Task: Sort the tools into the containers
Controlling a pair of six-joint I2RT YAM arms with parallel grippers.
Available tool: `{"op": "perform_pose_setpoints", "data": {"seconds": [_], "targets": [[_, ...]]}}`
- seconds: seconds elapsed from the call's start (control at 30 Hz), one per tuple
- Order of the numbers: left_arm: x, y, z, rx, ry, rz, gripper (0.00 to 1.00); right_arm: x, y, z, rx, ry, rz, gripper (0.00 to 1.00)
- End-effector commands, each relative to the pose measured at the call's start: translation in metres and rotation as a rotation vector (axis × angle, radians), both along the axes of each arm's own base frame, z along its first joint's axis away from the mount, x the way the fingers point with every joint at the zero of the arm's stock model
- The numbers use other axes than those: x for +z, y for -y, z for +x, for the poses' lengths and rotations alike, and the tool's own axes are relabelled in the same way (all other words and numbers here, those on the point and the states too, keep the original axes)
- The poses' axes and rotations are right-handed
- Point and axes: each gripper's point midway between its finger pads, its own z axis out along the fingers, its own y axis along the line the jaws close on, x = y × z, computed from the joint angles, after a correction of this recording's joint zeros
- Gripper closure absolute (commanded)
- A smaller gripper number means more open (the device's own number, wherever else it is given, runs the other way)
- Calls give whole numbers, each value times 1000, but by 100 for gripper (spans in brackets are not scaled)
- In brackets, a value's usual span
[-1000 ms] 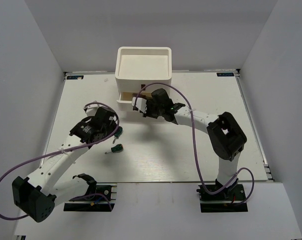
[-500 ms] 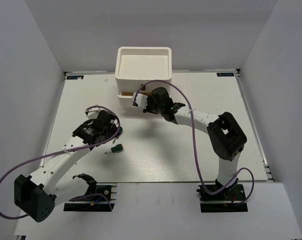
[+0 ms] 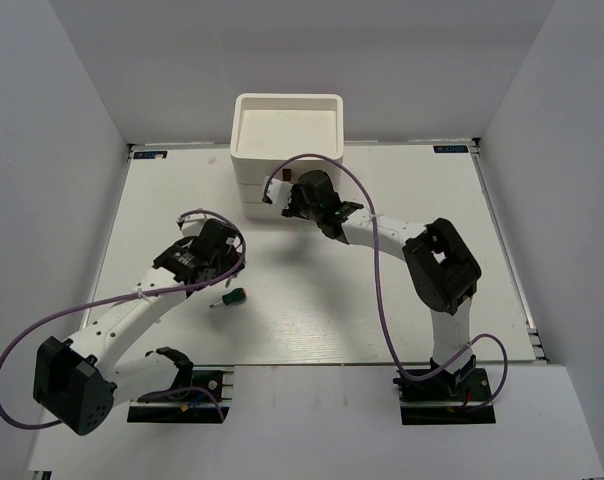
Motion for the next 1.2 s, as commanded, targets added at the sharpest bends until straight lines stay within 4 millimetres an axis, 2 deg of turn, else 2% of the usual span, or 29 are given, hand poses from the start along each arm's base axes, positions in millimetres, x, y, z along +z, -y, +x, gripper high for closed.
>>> {"op": "perform_pose_setpoints", "data": {"seconds": [0.0, 0.17, 0.2, 0.23, 0.3, 0.33, 0.37, 0.4, 0.43, 0.47, 0.5, 0.53, 0.57, 0.6, 0.63, 0.67, 0.7, 0.73, 0.77, 0.8, 0.83, 0.87, 0.9, 0.93, 1.0, 1.03, 1.07, 1.17], "targets": [[1, 3, 6, -12, 17, -7, 21, 35, -2, 23, -40, 105, 53, 100], [-5, 9, 12, -31, 26, -10, 21, 39, 5, 23, -63, 96, 75, 100], [-4, 10, 14, -31, 33, -15, 21, 37, 6, 21, -63, 87, 73, 100], [-7, 12, 15, -48, 26, -12, 21, 46, 6, 18, -78, 69, 117, 100], [-4, 20, 25, -100, 56, -15, 24, 40, 10, 8, -77, 18, 136, 100], [-4, 23, 30, -123, 69, -3, 31, 60, 5, -5, -55, -30, 233, 100], [4, 34, 44, -161, 125, -30, 39, 46, 10, -19, -55, -91, 234, 97], [11, 40, 51, -223, 165, -14, 51, 44, 15, -28, -65, -138, 244, 93], [15, 47, 60, -261, 202, -17, 74, 57, 11, -45, -25, -219, 333, 80], [15, 54, 66, -297, 225, -25, 82, 60, 19, -53, -58, -282, 385, 75], [18, 67, 79, -338, 275, -25, 85, 54, 26, -69, -99, -380, 396, 68], [17, 71, 87, -349, 295, -19, 85, 48, 34, -74, -120, -449, 400, 48], [18, 79, 94, -368, 315, -17, 85, 48, 38, -82, -173, -525, 445, 40], [20, 88, 104, -382, 355, -36, 82, 39, 54, -89, -218, -589, 423, 33], [10, 98, 115, -393, 334, -37, 76, 36, 63, -89, -244, -623, 429, 27], [4, 102, 122, -394, 330, -36, 55, 31, 74, -100, -258, -666, 438, 22], [-2, 106, 128, -394, 321, -32, 48, 30, 79, -101, -264, -666, 442, 22], [1, 112, 139, -381, 333, -37, 44, 27, 87, -101, -278, -665, 446, 24], [-17, 118, 143, -387, 302, -20, 42, 15, 104, -105, -317, -675, 443, 28], [-21, 119, 148, -378, 306, -13, 38, 21, 110, -106, -316, -659, 456, 29], [-16, 122, 159, -356, 341, -21, 35, 19, 115, -106, -330, -660, 455, 30], [-19, 122, 162, -345, 347, -13, 32, 13, 131, -106, -371, -661, 458, 30], [-24, 128, 167, -347, 349, -9, 32, 17, 135, -105, -375, -648, 471, 30], [-16, 133, 177, -338, 379, -15, 32, 18, 143, -104, -390, -643, 480, 30], [-18, 136, 187, -349, 388, 14, 32, 12, 154, -104, -417, -649, 485, 32], [-12, 139, 196, -335, 406, 17, 32, 13, 158, -103, -433, -650, 499, 32], [-24, 140, 200, -345, 385, 35, 32, 11, 162, -102, -441, -653, 502, 32], [-33, 149, 208, -359, 388, 55, 33, 13, 170, -98, -465, -658, 530, 32]]}}
